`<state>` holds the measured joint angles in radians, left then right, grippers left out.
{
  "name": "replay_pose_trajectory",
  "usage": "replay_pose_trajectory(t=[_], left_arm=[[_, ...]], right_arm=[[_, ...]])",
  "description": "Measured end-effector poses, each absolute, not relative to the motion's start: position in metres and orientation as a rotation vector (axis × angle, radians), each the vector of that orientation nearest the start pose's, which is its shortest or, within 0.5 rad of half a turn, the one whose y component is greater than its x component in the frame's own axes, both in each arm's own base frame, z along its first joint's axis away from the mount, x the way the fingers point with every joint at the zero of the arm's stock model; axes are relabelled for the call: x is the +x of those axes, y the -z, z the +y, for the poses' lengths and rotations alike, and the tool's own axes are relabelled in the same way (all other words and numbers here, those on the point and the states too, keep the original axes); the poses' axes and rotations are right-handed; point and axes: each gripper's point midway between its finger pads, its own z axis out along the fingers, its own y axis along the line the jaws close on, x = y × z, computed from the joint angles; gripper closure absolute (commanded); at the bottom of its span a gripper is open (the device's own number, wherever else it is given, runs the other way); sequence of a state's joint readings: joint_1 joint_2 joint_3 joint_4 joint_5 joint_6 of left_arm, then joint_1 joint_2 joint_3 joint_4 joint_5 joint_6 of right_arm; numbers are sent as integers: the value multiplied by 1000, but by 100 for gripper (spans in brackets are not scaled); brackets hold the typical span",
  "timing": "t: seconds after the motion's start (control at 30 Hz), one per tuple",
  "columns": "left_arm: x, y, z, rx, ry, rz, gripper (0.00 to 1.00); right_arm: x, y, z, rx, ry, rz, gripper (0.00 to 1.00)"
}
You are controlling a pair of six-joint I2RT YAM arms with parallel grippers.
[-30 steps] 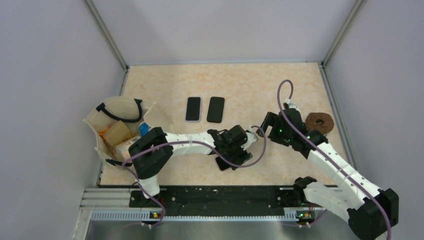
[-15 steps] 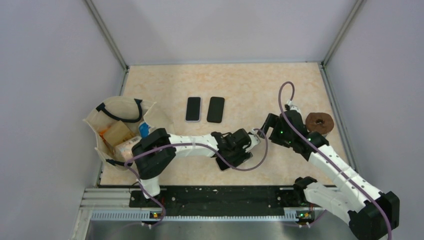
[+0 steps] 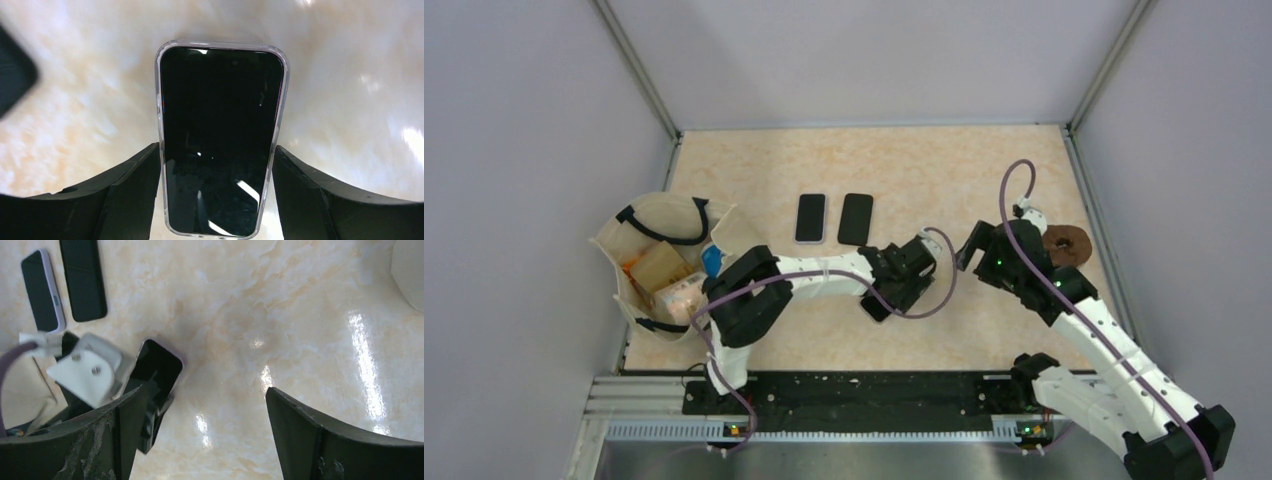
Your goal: Put the phone into the phone case
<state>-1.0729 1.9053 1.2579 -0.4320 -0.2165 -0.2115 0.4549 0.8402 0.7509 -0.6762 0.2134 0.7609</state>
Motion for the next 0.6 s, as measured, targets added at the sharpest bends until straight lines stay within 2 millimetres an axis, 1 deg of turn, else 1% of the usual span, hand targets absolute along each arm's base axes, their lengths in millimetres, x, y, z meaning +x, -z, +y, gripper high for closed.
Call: replay_pose_trajectory(t=[0.07, 0.17, 0.27, 0.33, 0.43, 0.6], left_arm=[[250, -31, -360, 913, 129, 2412, 61], [291, -42, -375, 725, 108, 2412, 61], [333, -49, -392, 533, 115, 2404, 62], [356, -49, -397, 423, 127, 2403, 62], [385, -44, -396, 276, 128, 2409, 62], [419, -40, -389, 138, 100, 2408, 61]], right_arm=[[233, -159, 101, 476, -366, 2271, 12], [230, -165, 99, 494, -377, 2253, 12], [228, -167, 100, 504, -389, 2251, 12], [227, -167, 101, 510, -404, 2255, 12], [225, -166, 105, 518, -429, 2265, 12], [221, -164, 107, 528, -456, 2268, 12]])
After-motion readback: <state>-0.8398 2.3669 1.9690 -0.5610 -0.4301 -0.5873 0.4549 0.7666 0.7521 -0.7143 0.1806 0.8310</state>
